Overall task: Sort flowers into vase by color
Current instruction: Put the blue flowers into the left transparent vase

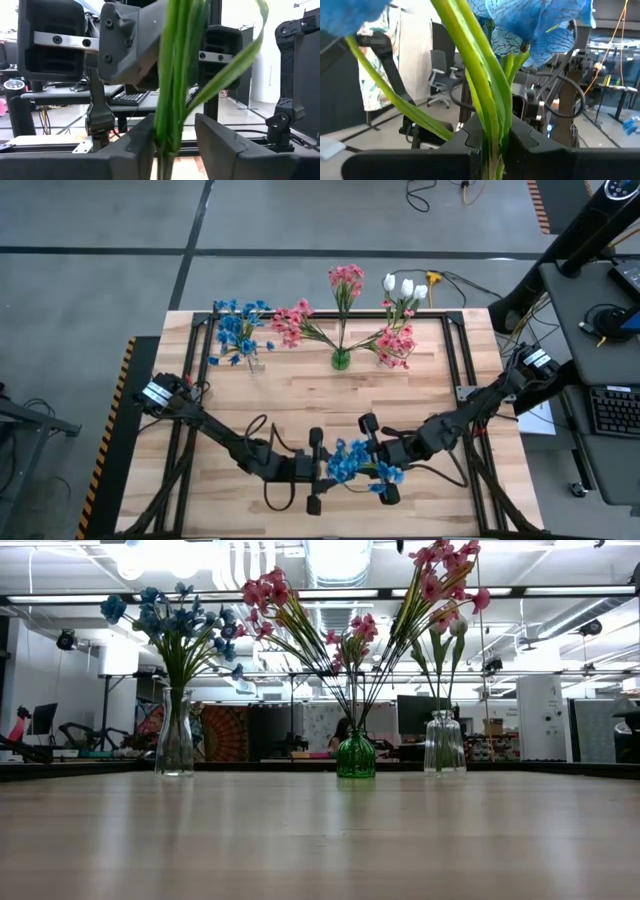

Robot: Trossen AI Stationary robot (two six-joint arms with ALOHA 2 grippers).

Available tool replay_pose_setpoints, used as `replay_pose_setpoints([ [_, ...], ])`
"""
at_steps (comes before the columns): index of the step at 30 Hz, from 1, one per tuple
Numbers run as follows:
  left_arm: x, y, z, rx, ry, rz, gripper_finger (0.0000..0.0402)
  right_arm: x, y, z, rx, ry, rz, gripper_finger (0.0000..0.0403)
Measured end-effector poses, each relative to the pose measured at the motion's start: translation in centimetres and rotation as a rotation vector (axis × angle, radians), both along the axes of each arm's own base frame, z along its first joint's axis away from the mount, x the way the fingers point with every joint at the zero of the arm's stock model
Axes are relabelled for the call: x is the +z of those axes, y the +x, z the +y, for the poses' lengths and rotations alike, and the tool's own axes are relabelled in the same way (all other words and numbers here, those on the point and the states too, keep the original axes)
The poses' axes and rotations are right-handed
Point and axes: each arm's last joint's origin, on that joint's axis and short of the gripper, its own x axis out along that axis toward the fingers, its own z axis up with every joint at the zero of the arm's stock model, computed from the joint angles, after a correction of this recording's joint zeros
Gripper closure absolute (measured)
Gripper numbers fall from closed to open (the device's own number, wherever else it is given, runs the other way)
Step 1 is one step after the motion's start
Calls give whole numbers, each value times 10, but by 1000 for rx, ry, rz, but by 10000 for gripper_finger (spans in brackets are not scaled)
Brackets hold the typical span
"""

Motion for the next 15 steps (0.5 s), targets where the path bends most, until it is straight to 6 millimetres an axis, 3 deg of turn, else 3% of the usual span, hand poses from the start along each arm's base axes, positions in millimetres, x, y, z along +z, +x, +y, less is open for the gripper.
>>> replay_pose_setpoints([
  [9,-1,1,2,9,5,11,386,-2,2,-2,-22,27,55,367],
  [15,-2,0,2,15,29,45,384,1,1,-3,-27,22,92,335],
])
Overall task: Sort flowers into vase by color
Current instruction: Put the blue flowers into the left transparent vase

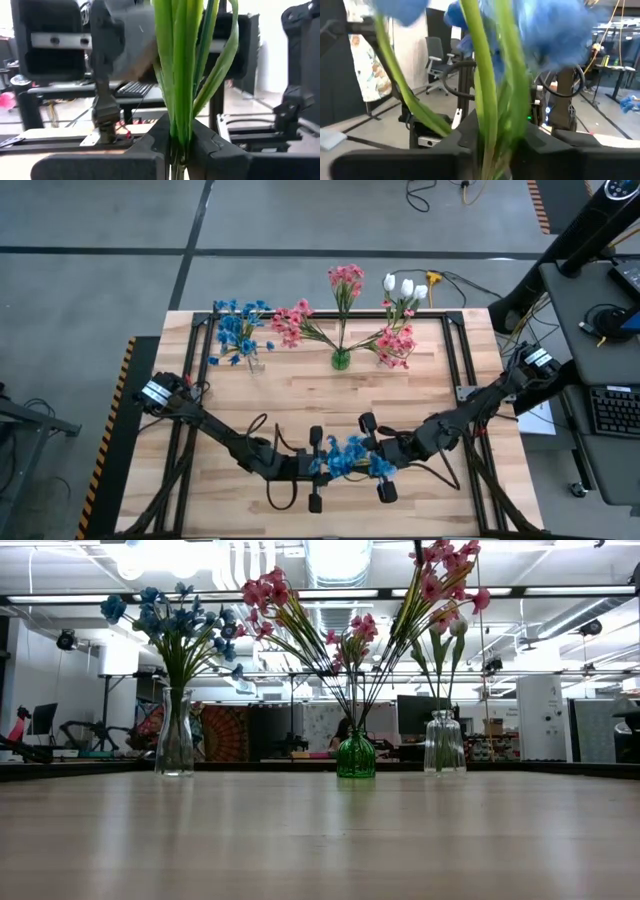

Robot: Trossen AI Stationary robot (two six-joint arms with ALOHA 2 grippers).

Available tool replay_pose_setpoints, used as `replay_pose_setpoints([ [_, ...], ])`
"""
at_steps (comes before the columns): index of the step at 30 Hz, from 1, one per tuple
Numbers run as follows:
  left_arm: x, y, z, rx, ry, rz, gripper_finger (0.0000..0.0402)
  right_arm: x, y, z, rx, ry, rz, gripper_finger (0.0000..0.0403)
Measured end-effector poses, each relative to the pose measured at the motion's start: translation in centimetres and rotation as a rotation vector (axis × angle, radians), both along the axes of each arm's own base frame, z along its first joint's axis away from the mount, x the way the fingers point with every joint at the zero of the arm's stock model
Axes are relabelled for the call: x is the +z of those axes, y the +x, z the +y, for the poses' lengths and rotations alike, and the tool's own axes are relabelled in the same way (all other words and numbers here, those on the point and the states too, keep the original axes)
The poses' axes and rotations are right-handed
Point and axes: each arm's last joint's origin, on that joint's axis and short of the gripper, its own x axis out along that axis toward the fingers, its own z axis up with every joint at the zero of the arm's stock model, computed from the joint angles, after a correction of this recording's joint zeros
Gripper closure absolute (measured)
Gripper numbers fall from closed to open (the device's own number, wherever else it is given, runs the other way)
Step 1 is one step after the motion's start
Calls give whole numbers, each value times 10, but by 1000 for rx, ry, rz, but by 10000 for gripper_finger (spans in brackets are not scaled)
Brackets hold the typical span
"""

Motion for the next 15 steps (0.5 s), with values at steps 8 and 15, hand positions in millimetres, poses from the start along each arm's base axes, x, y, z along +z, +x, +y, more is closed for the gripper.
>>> replay_pose_setpoints([
  [8,3,-4,8,53,85,73,392,24,4,-7,-90,-24,175,233],
  [15,15,-23,36,89,127,174,390,59,4,-18,-127,-90,293,185],
])
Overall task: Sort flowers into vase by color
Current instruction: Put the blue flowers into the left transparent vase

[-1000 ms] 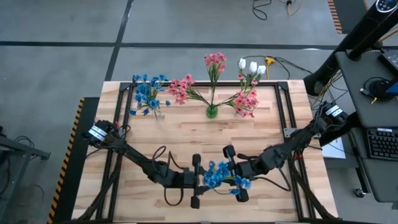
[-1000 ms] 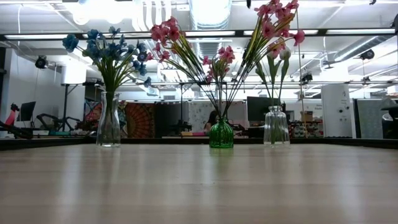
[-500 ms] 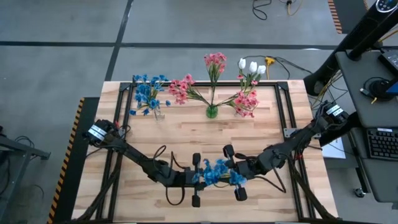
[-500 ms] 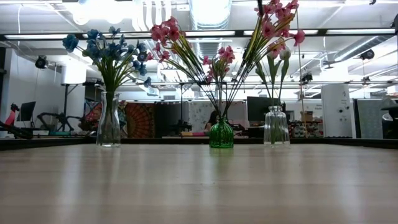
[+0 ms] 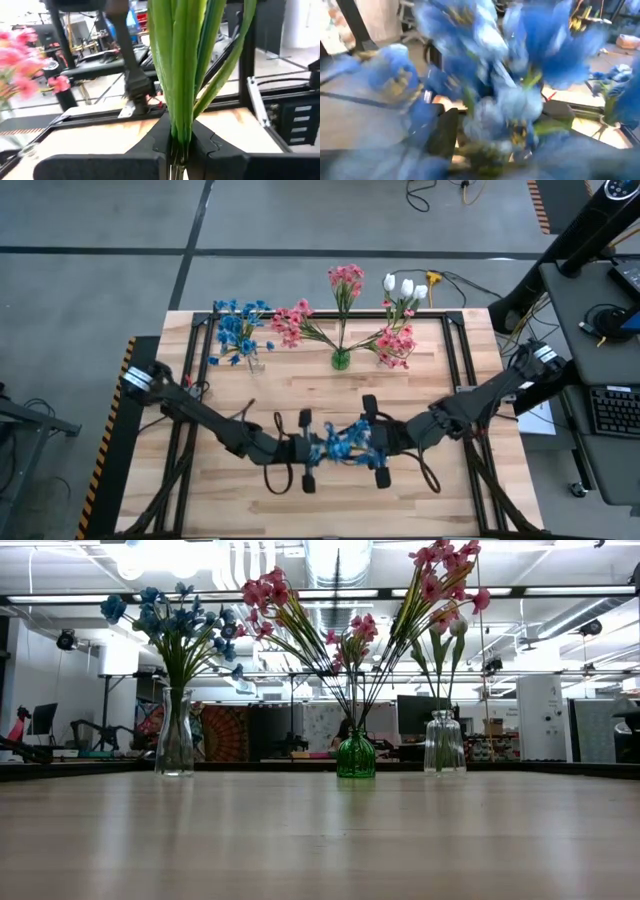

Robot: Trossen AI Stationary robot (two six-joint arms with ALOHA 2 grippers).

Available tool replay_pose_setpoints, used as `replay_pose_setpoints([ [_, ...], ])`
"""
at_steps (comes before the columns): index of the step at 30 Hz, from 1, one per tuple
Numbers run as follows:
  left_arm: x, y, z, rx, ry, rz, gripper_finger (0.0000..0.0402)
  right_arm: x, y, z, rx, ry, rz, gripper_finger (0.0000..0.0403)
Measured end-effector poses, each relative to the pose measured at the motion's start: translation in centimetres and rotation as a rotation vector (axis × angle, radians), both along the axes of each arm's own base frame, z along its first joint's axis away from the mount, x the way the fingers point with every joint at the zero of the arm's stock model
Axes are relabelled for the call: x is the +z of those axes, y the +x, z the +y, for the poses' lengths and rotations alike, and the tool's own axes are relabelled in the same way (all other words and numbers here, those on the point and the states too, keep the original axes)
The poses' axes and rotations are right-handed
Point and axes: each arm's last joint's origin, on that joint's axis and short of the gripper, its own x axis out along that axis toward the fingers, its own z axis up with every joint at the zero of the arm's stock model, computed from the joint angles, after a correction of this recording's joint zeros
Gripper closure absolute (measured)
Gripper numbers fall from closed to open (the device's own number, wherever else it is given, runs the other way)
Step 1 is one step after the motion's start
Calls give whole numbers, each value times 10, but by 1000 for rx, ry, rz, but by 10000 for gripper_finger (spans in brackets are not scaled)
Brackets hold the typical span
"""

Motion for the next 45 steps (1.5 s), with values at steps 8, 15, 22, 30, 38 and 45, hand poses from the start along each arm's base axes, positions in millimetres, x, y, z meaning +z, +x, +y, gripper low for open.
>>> replay_pose_setpoints([
  [8,7,-44,24,5,-55,-17,391,31,-3,-11,-55,-26,64,165],
  [15,29,-85,41,105,-90,-70,392,42,-9,-21,-183,-74,120,162],
  [22,43,-131,67,361,-55,-51,391,41,-16,-32,-248,-70,181,167],
  [30,30,-170,89,499,-74,-52,390,34,-19,-37,-282,-53,253,166],
  [38,11,-186,106,775,-96,-71,390,31,-18,-38,-274,-94,263,165],
  [45,-4,-184,114,987,-66,-68,389,27,-16,-39,-273,-118,271,170],
])
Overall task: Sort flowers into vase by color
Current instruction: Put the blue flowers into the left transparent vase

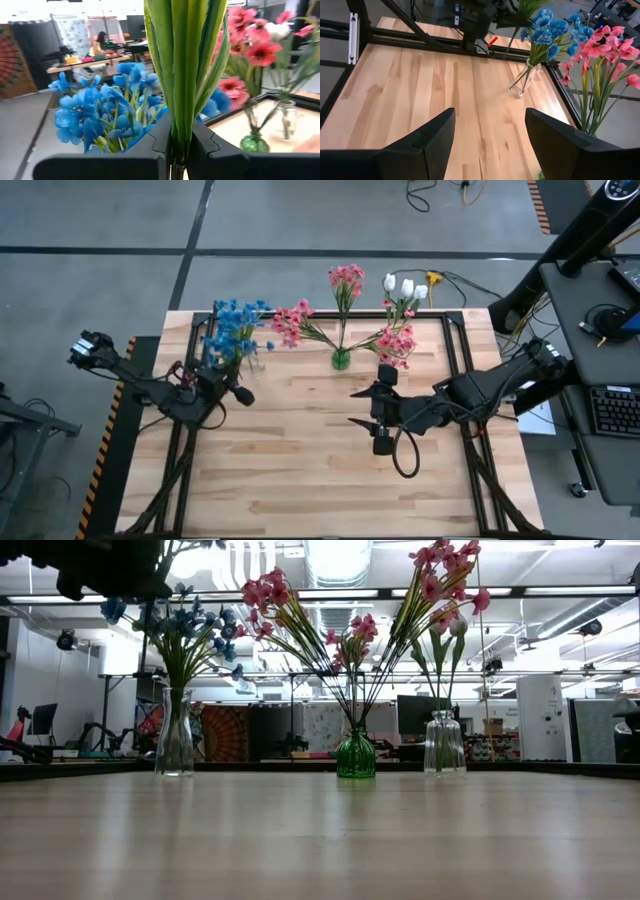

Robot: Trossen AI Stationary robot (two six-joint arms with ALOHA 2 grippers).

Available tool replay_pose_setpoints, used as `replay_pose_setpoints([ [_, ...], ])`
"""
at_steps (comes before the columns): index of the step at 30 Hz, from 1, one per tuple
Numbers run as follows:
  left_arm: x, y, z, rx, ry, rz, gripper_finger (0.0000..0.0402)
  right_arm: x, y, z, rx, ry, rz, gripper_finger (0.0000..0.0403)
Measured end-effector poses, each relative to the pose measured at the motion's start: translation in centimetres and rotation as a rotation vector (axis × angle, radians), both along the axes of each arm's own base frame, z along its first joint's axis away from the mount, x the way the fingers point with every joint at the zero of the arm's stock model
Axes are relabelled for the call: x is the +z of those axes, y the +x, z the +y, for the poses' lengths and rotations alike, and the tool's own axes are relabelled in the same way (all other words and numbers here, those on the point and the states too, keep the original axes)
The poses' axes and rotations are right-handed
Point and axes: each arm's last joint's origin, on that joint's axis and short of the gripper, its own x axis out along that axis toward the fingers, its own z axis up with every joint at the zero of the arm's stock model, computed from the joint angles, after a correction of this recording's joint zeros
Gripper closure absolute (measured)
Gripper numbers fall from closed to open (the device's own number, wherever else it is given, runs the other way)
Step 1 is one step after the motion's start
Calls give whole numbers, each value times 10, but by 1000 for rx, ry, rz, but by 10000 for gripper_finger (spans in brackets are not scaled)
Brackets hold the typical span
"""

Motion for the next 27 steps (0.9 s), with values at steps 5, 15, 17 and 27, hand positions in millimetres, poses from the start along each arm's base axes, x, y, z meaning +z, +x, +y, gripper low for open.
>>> replay_pose_setpoints([
  [5,-2,5,4,32,7,14,389,0,1,-1,-8,6,-2,170],
  [15,0,6,5,14,8,20,389,-1,1,-1,-8,6,-4,172],
  [17,4,8,4,-67,-22,-28,389,-2,1,-1,-8,6,-3,172],
  [27,16,3,-8,-773,420,-322,395,-4,2,-1,-4,-3,5,172],
])
